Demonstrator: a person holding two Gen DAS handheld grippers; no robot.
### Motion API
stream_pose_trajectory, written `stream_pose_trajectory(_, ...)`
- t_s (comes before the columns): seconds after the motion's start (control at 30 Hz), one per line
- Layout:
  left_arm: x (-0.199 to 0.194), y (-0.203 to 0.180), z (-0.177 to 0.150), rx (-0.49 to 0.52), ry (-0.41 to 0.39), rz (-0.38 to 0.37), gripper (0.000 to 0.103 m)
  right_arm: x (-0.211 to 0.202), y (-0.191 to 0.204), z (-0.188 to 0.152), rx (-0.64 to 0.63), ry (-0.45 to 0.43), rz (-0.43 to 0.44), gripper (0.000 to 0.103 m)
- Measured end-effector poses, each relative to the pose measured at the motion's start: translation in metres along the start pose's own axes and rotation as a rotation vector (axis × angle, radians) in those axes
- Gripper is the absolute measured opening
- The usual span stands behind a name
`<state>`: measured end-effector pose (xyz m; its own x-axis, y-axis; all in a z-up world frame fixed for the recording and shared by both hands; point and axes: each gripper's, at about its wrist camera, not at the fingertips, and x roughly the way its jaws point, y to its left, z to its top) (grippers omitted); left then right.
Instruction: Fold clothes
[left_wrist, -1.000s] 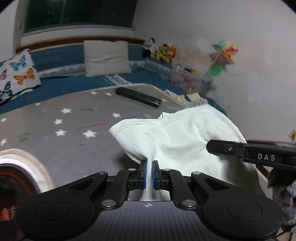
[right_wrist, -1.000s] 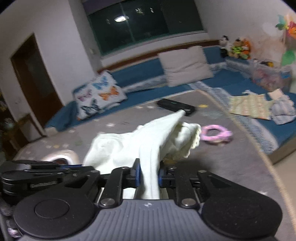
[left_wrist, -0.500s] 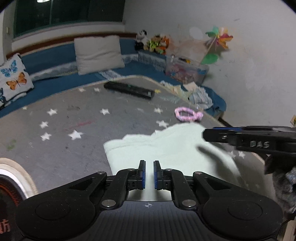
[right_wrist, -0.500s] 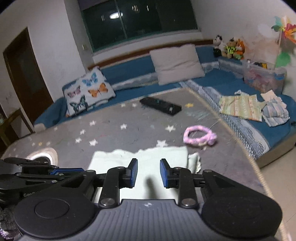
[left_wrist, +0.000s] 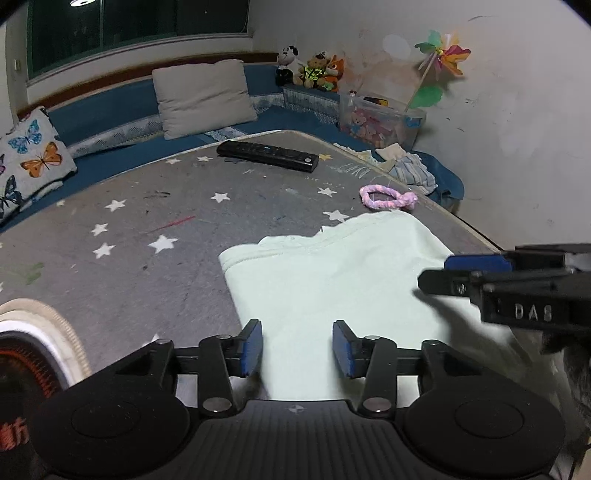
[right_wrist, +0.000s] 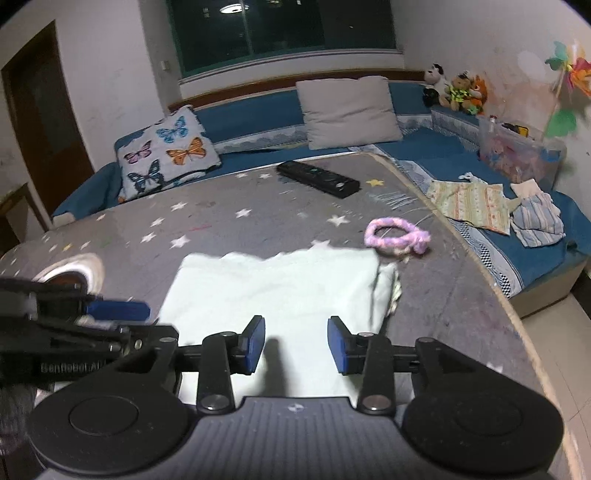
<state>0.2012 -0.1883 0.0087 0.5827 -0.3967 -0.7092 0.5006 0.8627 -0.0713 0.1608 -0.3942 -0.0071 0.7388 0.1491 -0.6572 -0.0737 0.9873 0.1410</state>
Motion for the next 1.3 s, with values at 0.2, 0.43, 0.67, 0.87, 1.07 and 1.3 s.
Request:
stream_pose_trajectory(0.2,-0.028,0.001,-0.025,0.003,0.006,0.030,0.064,-0.016,0.022,-0.030,-0.084,0.018,-0.046,0.044)
stream_pose_trajectory(0.43,-0.064,0.002,-0.055,-0.011,-0.027,0.076,0.088,-0.037,0.039,-0.047,-0.054,-0.024,-0.063,0.059)
stream_pose_trajectory(0.67,-0.095,-0.005,-0.081,-0.001,-0.069,0.093,0.103,-0.054,0.051,-0.066,-0.031,-0.042,-0.098,0.087)
stream_pose_trajectory(0.87,-0.103,-0.011,-0.105,-0.018,-0.066,0.092,0.103,-0.065,0.059,-0.084,-0.043,-0.041,-0.146,0.103)
stream_pose_trajectory(1.07,-0.108,-0.017,-0.121,-0.023,-0.059,0.092,0.103,-0.076,0.066,-0.102,-0.054,-0.041,-0.194,0.103)
stream_pose_trajectory(1.3,-0.112,-0.024,-0.132,-0.006,-0.061,0.097,0.103,-0.084,0.068,-0.114,-0.028,-0.045,-0.209,0.103)
